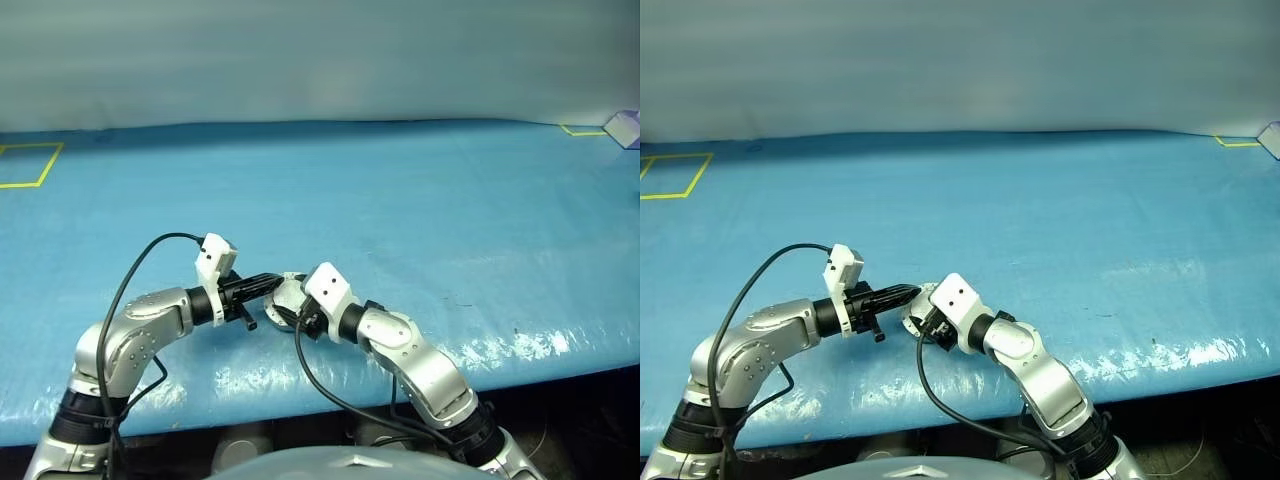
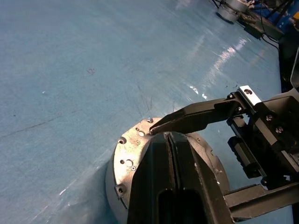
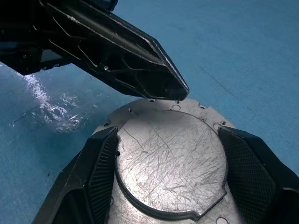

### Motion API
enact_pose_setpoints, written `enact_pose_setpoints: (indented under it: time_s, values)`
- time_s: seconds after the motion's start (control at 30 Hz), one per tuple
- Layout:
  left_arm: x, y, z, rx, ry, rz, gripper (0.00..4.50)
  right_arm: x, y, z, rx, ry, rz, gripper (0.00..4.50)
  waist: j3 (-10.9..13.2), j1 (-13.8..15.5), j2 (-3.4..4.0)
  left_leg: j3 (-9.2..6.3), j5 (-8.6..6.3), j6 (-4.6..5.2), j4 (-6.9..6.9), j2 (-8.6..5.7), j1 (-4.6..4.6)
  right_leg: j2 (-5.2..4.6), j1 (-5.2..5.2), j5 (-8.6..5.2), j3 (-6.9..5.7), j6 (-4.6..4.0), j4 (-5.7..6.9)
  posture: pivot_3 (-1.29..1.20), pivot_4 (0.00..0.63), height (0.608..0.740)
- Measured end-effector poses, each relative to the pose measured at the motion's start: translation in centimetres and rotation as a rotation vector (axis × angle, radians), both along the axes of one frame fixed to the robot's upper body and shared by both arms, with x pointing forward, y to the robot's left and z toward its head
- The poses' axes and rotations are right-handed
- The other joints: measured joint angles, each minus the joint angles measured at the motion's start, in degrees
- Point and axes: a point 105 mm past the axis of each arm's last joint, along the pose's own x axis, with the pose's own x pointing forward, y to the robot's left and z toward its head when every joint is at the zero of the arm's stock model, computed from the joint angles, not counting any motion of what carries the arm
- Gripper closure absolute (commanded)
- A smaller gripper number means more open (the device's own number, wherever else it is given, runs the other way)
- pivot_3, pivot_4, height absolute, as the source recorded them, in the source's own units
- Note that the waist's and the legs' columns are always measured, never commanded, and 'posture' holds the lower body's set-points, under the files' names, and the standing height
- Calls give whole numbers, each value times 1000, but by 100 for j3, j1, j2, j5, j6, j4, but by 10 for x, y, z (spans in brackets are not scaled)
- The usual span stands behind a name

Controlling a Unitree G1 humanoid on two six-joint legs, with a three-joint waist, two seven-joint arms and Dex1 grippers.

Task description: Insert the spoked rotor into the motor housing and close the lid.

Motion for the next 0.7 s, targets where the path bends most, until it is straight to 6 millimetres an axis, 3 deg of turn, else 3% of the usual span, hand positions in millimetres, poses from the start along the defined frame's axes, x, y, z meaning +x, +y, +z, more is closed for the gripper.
enact_pose_setpoints:
  time_s: [0.27,0.67,0.7]
  values:
    - [10,4,-7,91,-9,22,4500,0,0,0,-2,3,-4,1431,0,13,-2,-2,0,0,0,2,5,-2,4,-1,0,-1,-1,0,150,740]
    - [7,1,-7,94,-10,-17,4500,-2,0,-1,-2,10,0,1431,-1,27,-2,-2,-2,-1,-1,3,6,-3,5,-1,0,-2,-3,0,150,740]
    - [7,1,-7,98,-11,-24,4500,-3,-1,-1,1,15,4,1081,-1,30,-2,-2,-2,-1,-1,3,5,-3,5,-2,0,-3,-3,0,150,740]
